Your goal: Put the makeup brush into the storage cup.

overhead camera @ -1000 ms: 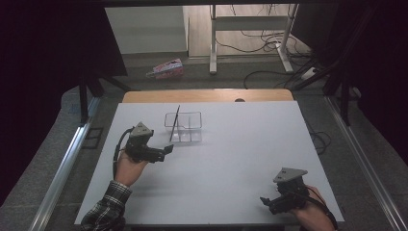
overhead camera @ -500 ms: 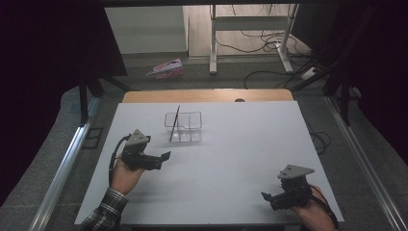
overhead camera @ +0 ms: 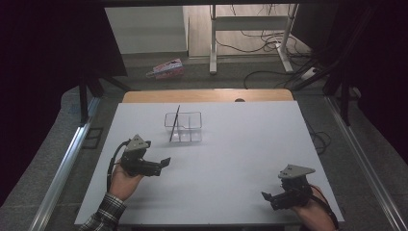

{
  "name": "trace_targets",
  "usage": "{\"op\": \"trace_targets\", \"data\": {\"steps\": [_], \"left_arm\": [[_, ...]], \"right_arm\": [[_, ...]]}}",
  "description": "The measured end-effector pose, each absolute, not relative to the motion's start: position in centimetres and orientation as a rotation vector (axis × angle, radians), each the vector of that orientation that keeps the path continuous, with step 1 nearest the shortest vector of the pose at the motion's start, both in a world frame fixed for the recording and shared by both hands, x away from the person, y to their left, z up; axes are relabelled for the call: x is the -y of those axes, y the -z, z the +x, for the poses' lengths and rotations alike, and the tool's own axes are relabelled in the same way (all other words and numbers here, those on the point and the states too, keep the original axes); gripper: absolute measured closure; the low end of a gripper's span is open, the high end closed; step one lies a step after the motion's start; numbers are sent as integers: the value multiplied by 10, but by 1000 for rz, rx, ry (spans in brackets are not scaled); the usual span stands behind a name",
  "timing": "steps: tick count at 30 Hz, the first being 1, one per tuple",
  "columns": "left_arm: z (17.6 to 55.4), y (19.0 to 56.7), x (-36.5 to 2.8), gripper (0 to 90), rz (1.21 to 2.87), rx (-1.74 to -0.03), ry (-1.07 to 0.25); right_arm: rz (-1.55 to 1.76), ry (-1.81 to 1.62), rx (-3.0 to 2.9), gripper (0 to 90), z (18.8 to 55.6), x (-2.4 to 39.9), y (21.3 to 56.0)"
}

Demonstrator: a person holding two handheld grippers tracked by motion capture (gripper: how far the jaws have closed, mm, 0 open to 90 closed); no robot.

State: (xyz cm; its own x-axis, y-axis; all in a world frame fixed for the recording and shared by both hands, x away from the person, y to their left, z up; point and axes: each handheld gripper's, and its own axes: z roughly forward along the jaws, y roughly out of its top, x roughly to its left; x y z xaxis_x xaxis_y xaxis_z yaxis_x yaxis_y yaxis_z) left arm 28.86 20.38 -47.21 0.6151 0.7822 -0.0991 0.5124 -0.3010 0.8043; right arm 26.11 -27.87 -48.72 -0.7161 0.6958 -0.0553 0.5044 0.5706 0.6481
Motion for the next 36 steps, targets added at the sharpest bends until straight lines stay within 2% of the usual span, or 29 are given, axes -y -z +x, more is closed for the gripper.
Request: {"op": "trace_targets", "data": {"steps": [36], "left_arm": [[256, 474, -220, 9, 1972, -1072, -450]], "right_arm": [[972, -886, -2512, 0, 261, 278, 487]]}}
